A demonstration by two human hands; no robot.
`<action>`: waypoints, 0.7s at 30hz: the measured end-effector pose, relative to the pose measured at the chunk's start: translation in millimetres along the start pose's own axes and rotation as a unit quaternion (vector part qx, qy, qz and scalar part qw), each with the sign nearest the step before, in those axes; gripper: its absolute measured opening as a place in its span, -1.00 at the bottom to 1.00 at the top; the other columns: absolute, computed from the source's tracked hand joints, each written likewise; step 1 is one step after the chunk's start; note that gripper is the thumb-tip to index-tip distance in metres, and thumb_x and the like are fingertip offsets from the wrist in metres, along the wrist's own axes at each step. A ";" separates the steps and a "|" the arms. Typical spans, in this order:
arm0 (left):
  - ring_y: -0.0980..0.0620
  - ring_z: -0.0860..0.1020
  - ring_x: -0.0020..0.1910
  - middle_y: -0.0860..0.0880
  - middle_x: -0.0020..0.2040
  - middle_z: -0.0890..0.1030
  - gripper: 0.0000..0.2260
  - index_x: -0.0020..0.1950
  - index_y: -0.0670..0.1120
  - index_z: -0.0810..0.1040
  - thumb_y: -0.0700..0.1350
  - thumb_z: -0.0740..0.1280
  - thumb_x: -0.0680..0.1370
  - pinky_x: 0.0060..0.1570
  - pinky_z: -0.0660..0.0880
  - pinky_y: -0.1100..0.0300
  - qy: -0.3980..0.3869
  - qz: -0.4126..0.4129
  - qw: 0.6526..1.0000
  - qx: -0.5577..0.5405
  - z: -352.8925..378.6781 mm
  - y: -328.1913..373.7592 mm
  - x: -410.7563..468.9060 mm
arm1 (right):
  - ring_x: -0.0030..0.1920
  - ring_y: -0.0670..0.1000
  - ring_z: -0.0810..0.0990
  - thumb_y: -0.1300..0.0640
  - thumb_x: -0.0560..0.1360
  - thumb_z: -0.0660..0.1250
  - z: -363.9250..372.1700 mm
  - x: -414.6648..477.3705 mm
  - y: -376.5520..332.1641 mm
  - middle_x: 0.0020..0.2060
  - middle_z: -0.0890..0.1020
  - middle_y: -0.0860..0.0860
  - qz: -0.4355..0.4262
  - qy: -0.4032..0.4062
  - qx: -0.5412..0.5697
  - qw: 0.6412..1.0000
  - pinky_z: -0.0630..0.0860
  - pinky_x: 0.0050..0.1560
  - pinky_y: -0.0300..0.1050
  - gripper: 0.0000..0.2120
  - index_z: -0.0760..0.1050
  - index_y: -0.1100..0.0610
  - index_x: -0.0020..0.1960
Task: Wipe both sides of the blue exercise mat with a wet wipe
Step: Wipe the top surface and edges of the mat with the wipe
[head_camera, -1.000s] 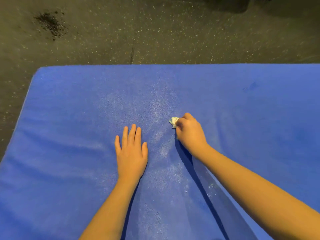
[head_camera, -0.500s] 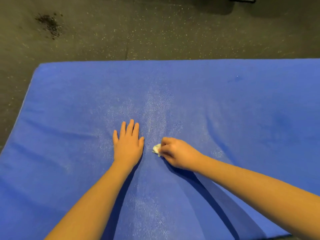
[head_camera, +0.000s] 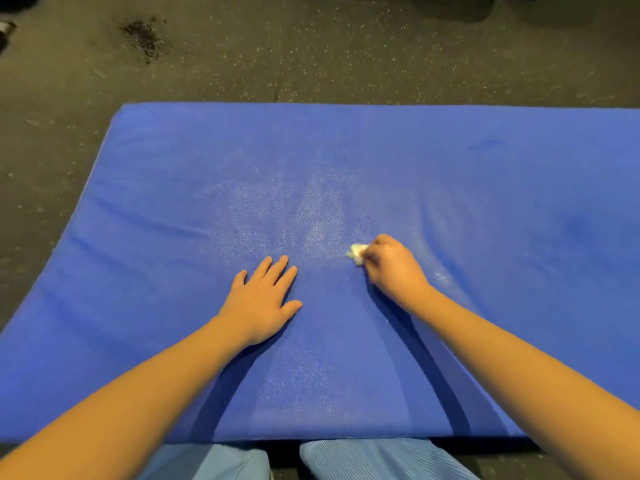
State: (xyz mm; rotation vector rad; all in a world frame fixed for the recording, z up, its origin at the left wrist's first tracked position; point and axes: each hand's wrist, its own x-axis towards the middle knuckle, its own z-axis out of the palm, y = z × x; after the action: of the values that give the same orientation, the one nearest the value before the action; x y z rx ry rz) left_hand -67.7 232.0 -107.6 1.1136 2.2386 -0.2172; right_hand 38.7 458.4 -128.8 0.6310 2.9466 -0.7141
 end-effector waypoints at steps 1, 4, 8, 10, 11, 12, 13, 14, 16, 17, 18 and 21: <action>0.02 -0.23 0.56 0.07 0.58 -0.24 -0.35 0.59 0.05 -0.18 0.32 -0.20 0.57 0.51 -0.15 -0.11 0.014 -0.002 1.000 -0.008 5.2 0.1 -1.1 | -0.25 0.19 0.44 0.23 0.54 0.27 4.4 1.7 -0.9 -0.21 0.45 0.18 0.048 0.034 -0.009 0.998 0.33 -0.32 -0.04 -0.80 0.59 0.33 -0.14; 0.08 -0.24 0.55 0.13 0.58 -0.22 -0.17 0.59 0.08 -0.16 0.31 -0.43 0.34 0.50 -0.22 -0.06 0.053 0.004 0.997 -0.048 16.7 -2.1 -2.8 | -0.19 0.20 0.50 0.29 0.49 0.27 16.1 -18.6 -36.1 -0.19 0.51 0.19 -0.046 -0.004 0.054 0.997 0.37 -0.27 -0.06 -0.85 0.61 0.30 -0.15; 0.14 -0.22 0.55 0.23 0.51 -0.25 -0.22 0.59 0.11 -0.10 0.27 -0.44 0.38 0.49 -0.27 0.02 0.098 0.004 0.993 -0.071 25.8 -4.5 -0.2 | -0.14 0.20 0.52 0.21 0.49 0.31 10.7 -17.8 -37.4 -0.16 0.54 0.14 -0.206 -0.112 0.041 0.971 0.47 -0.26 0.03 -0.88 0.61 0.22 -0.13; 0.15 -0.21 0.55 0.24 0.48 -0.25 -0.24 0.59 0.10 -0.08 0.26 -0.43 0.41 0.49 -0.27 0.02 0.115 0.003 0.990 -0.077 29.1 -3.1 0.1 | -0.08 0.21 0.50 0.23 0.52 0.30 11.4 9.0 -23.6 -0.15 0.51 0.14 -0.093 -0.039 0.005 0.995 0.40 -0.27 -0.01 -0.87 0.61 0.24 -0.11; 0.15 -0.21 0.55 0.24 0.48 -0.24 -0.25 0.59 0.09 -0.08 0.25 -0.42 0.41 0.49 -0.27 0.02 0.119 0.001 0.990 -0.080 30.5 -2.5 -0.4 | -0.08 0.21 0.48 0.24 0.53 0.29 13.0 19.7 -20.0 -0.17 0.47 0.13 -0.024 -0.002 -0.009 1.000 0.34 -0.28 -0.05 -0.86 0.60 0.26 -0.12; 0.15 -0.20 0.55 0.24 0.50 -0.23 -0.25 0.59 0.08 -0.08 0.25 -0.42 0.42 0.50 -0.27 0.03 0.122 -0.002 0.989 -0.081 30.6 -1.7 -1.1 | -0.09 0.21 0.47 0.26 0.53 0.27 15.1 23.6 -23.3 -0.19 0.45 0.13 0.015 0.013 -0.010 1.000 0.30 -0.29 -0.07 -0.85 0.60 0.28 -0.13; 0.14 -0.20 0.55 0.22 0.52 -0.20 -0.25 0.59 0.07 -0.07 0.25 -0.42 0.42 0.50 -0.27 0.03 0.125 -0.004 0.989 -0.080 30.3 -1.5 -1.6 | -0.10 0.22 0.48 0.27 0.52 0.28 17.4 22.2 -31.6 -0.20 0.45 0.14 0.003 0.006 0.006 1.000 0.31 -0.28 -0.06 -0.85 0.60 0.29 -0.14; 0.14 -0.19 0.55 0.20 0.55 -0.16 -0.24 0.59 0.06 -0.07 0.24 -0.41 0.42 0.50 -0.26 0.03 0.128 -0.006 0.989 -0.078 30.2 -1.4 -1.5 | -0.12 0.22 0.50 0.29 0.49 0.29 19.0 14.8 -43.1 -0.20 0.50 0.15 -0.050 -0.023 0.032 0.998 0.35 -0.27 -0.05 -0.86 0.61 0.28 -0.16; 0.13 -0.17 0.56 0.17 0.58 -0.10 -0.24 0.59 0.04 -0.04 0.24 -0.41 0.42 0.50 -0.24 0.03 0.134 -0.005 0.988 -0.079 30.8 -1.3 -0.7 | -0.17 0.20 0.53 0.29 0.43 0.33 21.2 -15.6 -61.1 -0.21 0.57 0.14 -0.200 -0.107 0.077 0.971 0.41 -0.24 -0.06 -0.89 0.63 0.22 -0.20; 0.13 -0.16 0.56 0.16 0.58 -0.09 -0.24 0.59 0.03 -0.03 0.24 -0.41 0.43 0.50 -0.24 0.03 0.139 -0.004 0.987 -0.084 31.4 -1.5 -0.2 | -0.21 0.19 0.53 0.29 0.42 0.33 20.1 -26.8 -61.8 -0.23 0.58 0.13 -0.245 -0.140 0.082 0.956 0.43 -0.25 -0.07 -0.89 0.63 0.20 -0.20; 0.14 -0.15 0.56 0.16 0.58 -0.09 -0.25 0.59 0.04 -0.03 0.23 -0.40 0.44 0.50 -0.24 0.04 0.142 -0.002 0.986 -0.089 32.1 -2.1 0.3 | -0.22 0.19 0.52 0.28 0.42 0.32 18.1 -29.2 -57.6 -0.24 0.58 0.12 -0.259 -0.157 0.073 0.950 0.45 -0.26 -0.06 -0.89 0.63 0.19 -0.20; 0.16 -0.17 0.55 0.18 0.58 -0.09 -0.27 0.59 0.06 -0.05 0.22 -0.40 0.44 0.50 -0.26 0.05 0.143 -0.001 0.985 -0.094 34.2 -4.0 1.1 | -0.16 0.24 0.51 0.32 0.43 0.32 18.0 -6.9 -36.5 -0.21 0.57 0.16 -0.148 -0.068 0.033 0.986 0.43 -0.28 -0.02 -0.89 0.62 0.25 -0.19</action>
State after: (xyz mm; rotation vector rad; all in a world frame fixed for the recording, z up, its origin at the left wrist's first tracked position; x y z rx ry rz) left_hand -55.6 216.5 -135.9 1.0971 2.4509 0.1615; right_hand 29.6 418.1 -128.3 0.1388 2.9286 -0.8428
